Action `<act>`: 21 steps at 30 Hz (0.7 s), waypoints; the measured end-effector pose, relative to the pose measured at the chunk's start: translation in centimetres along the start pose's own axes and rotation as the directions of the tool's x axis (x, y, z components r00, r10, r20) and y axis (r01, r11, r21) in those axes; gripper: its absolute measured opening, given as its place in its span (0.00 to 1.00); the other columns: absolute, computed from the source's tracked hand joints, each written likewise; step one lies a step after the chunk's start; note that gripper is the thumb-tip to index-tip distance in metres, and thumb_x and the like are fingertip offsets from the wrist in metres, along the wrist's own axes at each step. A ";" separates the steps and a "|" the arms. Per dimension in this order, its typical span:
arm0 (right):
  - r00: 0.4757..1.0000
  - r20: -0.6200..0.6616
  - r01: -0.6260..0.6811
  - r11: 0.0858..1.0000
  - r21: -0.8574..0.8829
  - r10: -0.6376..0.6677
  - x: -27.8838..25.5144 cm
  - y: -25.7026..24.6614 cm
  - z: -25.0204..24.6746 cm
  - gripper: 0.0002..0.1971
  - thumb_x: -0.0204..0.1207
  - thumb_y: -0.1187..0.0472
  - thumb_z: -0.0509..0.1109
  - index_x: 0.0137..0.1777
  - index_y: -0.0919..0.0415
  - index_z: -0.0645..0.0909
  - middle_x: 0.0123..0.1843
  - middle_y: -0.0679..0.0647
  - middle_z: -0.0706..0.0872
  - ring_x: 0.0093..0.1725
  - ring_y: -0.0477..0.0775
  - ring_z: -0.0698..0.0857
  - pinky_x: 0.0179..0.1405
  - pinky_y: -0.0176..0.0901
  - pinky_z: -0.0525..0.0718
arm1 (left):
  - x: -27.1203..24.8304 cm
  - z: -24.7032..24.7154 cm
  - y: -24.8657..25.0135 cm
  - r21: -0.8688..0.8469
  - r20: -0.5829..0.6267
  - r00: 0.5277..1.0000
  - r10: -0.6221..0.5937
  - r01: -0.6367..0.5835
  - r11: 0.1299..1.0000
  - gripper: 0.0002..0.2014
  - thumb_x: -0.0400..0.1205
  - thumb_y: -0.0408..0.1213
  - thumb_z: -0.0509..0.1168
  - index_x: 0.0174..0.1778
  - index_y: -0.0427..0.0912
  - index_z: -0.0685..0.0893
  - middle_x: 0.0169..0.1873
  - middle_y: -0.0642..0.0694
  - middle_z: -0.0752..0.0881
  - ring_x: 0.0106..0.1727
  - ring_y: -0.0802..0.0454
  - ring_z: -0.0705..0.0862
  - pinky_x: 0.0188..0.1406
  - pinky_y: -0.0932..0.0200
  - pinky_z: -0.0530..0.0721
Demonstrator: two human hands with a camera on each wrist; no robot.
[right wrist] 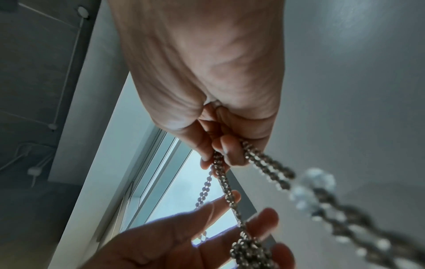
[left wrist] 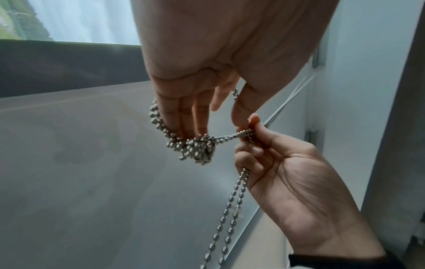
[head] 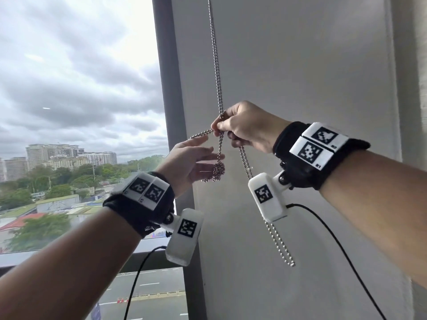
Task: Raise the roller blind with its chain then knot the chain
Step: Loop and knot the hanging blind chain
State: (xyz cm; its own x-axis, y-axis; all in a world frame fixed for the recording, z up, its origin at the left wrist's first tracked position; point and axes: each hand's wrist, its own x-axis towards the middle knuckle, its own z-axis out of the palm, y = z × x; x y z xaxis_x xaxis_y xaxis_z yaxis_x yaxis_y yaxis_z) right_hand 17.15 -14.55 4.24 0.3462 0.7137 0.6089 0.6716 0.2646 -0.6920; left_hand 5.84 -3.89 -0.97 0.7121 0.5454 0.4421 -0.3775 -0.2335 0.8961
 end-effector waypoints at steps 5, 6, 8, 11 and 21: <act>0.989 -0.114 0.063 0.959 -0.278 -0.098 0.1 0.3 -0.3 0.08 0.79 0.67 0.68 0.47 0.66 0.89 0.37 0.57 0.85 0.33 0.54 0.77 0.26 0.42 0.76 | 0.2 0.6 -0.4 0.223 -0.153 0.982 0.114 -0.078 0.972 0.17 0.80 0.23 0.59 0.62 0.37 0.83 0.46 0.36 0.83 0.40 0.43 0.81 0.37 0.54 0.81; 0.988 -0.129 0.050 0.959 -0.277 -0.089 0.1 0.3 -0.2 0.08 0.79 0.67 0.67 0.47 0.65 0.90 0.36 0.56 0.84 0.31 0.53 0.77 0.26 0.42 0.76 | 0.2 0.8 -0.4 0.242 -0.163 0.976 0.146 -0.104 0.965 0.15 0.80 0.22 0.58 0.57 0.35 0.85 0.45 0.36 0.81 0.39 0.45 0.79 0.35 0.54 0.81; 0.986 -0.156 0.014 0.969 -0.248 -0.054 0.1 0.3 -0.2 0.09 0.78 0.67 0.67 0.46 0.64 0.89 0.33 0.52 0.83 0.27 0.50 0.75 0.22 0.39 0.75 | 0.3 1.1 -0.6 0.268 -0.194 0.960 0.202 -0.146 0.952 0.14 0.78 0.22 0.56 0.46 0.35 0.87 0.43 0.38 0.78 0.41 0.45 0.76 0.32 0.55 0.82; 0.982 -0.186 -0.050 0.983 -0.178 0.017 0.1 0.7 0.0 0.08 0.78 0.66 0.66 0.45 0.62 0.88 0.31 0.52 0.79 0.22 0.49 0.71 0.18 0.37 0.72 | 1.0 1.5 -1.5 0.238 -0.297 0.925 0.237 -0.169 0.956 0.09 0.80 0.26 0.57 0.45 0.43 0.80 0.45 0.43 0.80 0.41 0.49 0.82 0.25 0.57 0.85; 0.944 -0.120 -0.231 0.876 0.423 0.306 -0.3 0.1 0.9 0.14 0.85 0.72 0.52 0.39 0.65 0.73 0.29 0.59 0.76 0.12 0.51 0.81 0.15 0.42 0.83 | 1.5 2.5 -2.8 0.031 -0.332 0.939 0.087 -0.081 0.996 0.04 0.84 0.34 0.60 0.45 0.40 0.75 0.44 0.38 0.88 0.32 0.46 0.84 0.40 0.45 0.86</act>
State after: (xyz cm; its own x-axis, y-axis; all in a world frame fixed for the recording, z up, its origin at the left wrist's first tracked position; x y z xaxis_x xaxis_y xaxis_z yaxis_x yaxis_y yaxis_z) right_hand 16.52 -14.15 3.61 0.6110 0.6775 0.4094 0.2316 0.3415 -0.9109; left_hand 9.48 -4.41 -2.75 0.4392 0.7594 0.4800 -0.4155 -0.3020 0.8580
